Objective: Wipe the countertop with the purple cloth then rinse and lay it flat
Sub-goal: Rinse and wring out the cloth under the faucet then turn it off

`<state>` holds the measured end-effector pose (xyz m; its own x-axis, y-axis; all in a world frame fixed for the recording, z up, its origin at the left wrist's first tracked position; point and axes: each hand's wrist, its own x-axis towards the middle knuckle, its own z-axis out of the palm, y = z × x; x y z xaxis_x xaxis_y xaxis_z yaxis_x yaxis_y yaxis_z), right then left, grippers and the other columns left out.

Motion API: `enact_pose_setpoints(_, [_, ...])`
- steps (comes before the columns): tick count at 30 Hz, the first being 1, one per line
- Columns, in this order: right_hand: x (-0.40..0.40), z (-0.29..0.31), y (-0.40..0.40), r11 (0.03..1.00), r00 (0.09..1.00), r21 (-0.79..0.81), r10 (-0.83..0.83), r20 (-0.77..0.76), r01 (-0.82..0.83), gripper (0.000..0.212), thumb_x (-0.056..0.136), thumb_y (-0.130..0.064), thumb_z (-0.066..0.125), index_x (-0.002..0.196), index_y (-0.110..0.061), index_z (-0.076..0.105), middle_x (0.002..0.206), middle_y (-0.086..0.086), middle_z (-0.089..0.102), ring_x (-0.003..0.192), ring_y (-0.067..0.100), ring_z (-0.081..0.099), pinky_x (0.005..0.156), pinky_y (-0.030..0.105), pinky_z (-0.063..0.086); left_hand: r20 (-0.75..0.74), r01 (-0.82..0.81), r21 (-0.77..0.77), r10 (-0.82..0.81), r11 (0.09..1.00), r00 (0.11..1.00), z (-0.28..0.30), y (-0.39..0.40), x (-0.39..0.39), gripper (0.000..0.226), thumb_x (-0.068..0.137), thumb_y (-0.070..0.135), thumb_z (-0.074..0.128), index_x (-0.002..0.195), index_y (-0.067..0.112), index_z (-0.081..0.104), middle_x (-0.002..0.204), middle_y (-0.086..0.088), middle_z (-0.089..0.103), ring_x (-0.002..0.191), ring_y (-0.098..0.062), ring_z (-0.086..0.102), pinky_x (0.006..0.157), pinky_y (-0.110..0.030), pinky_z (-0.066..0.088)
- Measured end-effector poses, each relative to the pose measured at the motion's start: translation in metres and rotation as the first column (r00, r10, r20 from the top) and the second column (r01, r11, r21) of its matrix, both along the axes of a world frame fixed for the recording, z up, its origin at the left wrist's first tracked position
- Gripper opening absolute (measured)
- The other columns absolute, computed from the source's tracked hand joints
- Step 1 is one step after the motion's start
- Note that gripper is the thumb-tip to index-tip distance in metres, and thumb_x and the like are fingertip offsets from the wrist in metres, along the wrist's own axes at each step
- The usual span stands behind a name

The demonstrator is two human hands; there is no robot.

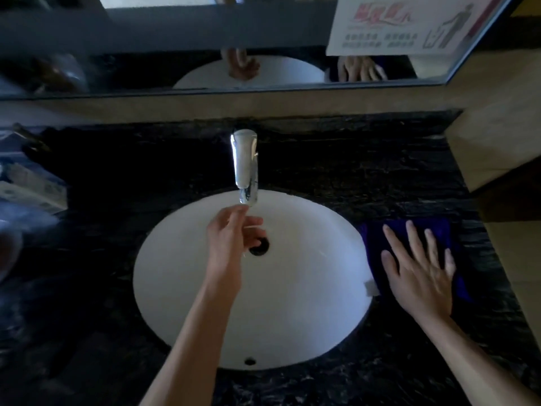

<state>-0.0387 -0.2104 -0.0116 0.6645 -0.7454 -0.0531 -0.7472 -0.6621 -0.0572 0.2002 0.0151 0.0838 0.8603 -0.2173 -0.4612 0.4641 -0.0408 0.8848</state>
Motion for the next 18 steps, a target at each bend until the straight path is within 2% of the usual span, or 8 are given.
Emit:
enact_pose_setpoints(4, [0.001,0.003,0.002,1.0,1.0,-0.01,-0.016,-0.013,0.016,0.061,0.096,-0.059,0.025,0.156,-0.047,0.025,0.168,-0.006,0.023,0.154,0.028,0.022,0.118,0.058,0.021,-0.119,0.002,-0.088,-0.013,0.996,0.993,0.011,-0.017,0.036,0.019,0.101,0.017,0.054,0.1,0.0,0.063,0.071,-0.013,0.069,0.048,-0.017,0.059,0.045,-0.024,0.04])
enact_pose_setpoints(9, [0.004,0.007,0.001,1.0,0.999,-0.012,-0.029,-0.03,0.029,0.062,0.095,-0.059,0.025,0.156,-0.047,0.027,0.167,-0.008,0.024,0.153,0.026,0.024,0.117,0.057,0.023,-0.101,0.114,-0.082,-0.122,0.99,0.987,0.015,-0.023,0.054,0.024,0.103,0.013,0.051,0.099,-0.004,0.066,0.071,-0.01,0.073,0.051,-0.015,0.062,0.047,-0.021,0.042])
enact_pose_setpoints(13, [0.005,0.01,0.003,0.999,0.999,-0.017,-0.028,-0.033,0.027,0.062,0.095,-0.058,0.027,0.155,-0.046,0.029,0.167,-0.007,0.026,0.153,0.025,0.025,0.117,0.056,0.024,-0.125,0.11,-0.097,-0.122,0.989,0.985,0.015,-0.024,0.058,0.024,0.104,0.011,0.05,0.095,-0.006,0.064,0.062,-0.008,0.068,0.046,-0.013,0.056,0.043,-0.02,0.038])
enact_pose_setpoints(18, [0.004,0.009,0.002,0.999,0.999,-0.016,-0.041,-0.022,0.041,0.052,0.103,-0.051,0.031,0.155,-0.046,0.03,0.167,-0.009,0.024,0.154,0.024,0.023,0.117,0.057,0.024,-0.118,0.105,-0.077,-0.113,0.992,0.986,0.021,-0.026,0.061,0.026,0.103,0.008,0.05,0.086,-0.006,0.065,0.062,-0.009,0.065,0.051,-0.014,0.052,0.051,-0.025,0.038])
